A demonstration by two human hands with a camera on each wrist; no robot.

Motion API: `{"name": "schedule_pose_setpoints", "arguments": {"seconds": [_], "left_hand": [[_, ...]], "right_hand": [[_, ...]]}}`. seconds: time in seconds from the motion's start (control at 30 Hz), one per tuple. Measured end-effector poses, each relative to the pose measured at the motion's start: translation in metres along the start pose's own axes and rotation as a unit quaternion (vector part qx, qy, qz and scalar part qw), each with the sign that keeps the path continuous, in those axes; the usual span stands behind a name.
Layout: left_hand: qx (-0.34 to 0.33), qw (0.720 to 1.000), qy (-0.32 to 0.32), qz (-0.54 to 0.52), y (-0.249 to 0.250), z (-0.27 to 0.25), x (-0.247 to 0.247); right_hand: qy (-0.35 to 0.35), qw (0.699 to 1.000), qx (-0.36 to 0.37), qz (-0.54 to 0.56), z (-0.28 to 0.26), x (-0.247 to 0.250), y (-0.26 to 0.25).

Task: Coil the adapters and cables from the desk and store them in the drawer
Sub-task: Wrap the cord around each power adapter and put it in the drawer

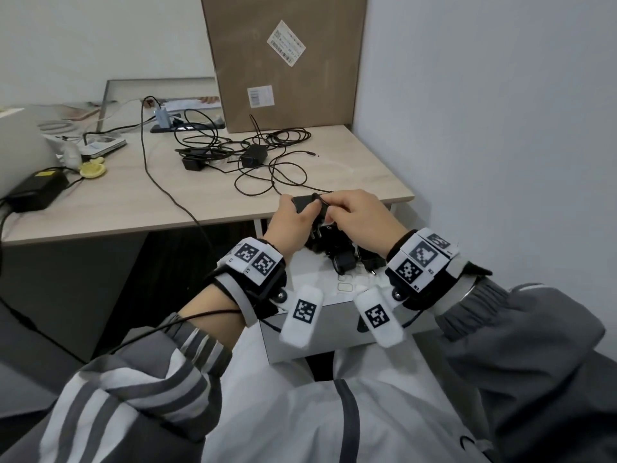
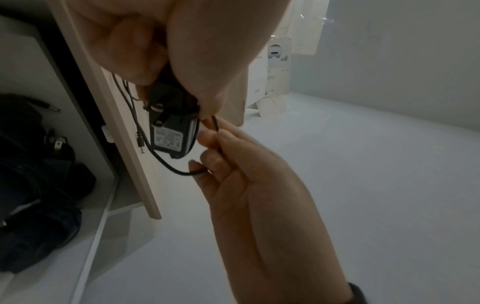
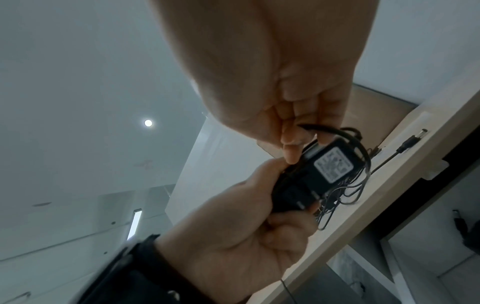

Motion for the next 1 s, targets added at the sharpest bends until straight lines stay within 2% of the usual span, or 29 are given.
{"name": "schedule_pose_setpoints", "arguments": {"seconds": [0.1, 0.2, 0.33, 0.53, 0.7, 0.87, 1.0], "left_hand": [[0.029, 0.995, -0.032, -0.094, 0.002, -0.005, -0.009], [0.059, 0.977, -0.084, -0.189, 0.003, -0.009, -0.011], [0.085, 0.953, -0.140, -0.256, 0.002, -0.009, -0.012], [0.098, 0.944, -0.144, -0.280, 0.003, -0.007, -0.015], [0.066, 0.948, -0.182, -0.251, 0.007, -0.011, -0.014], [0.075, 0.960, -0.161, -0.218, 0.006, -0.010, -0.010], [0.083, 0.950, -0.142, -0.265, 0.004, -0.013, -0.011]], "right_hand": [[0.044, 0.999, -0.009, 0.016, -0.004, -0.004, 0.000], [0.105, 0.990, -0.025, 0.089, -0.014, -0.007, 0.005], [0.150, 0.977, -0.051, 0.143, -0.023, -0.012, 0.013], [0.169, 0.974, -0.049, 0.145, -0.027, -0.008, 0.013], [0.163, 0.974, -0.056, 0.144, -0.029, -0.009, 0.016], [0.161, 0.973, -0.048, 0.160, -0.032, -0.013, 0.014], [0.168, 0.973, -0.042, 0.151, -0.034, -0.014, 0.016]]}}
Point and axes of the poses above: each hand's wrist, its own z-axis towards the middle knuckle, its own x-axis out of the back of the hand, y = z × x, the point moved 2 cm from there along z, towards the middle knuckle, and after that the axes turned 9 degrees about x, right-handed, at the moved point
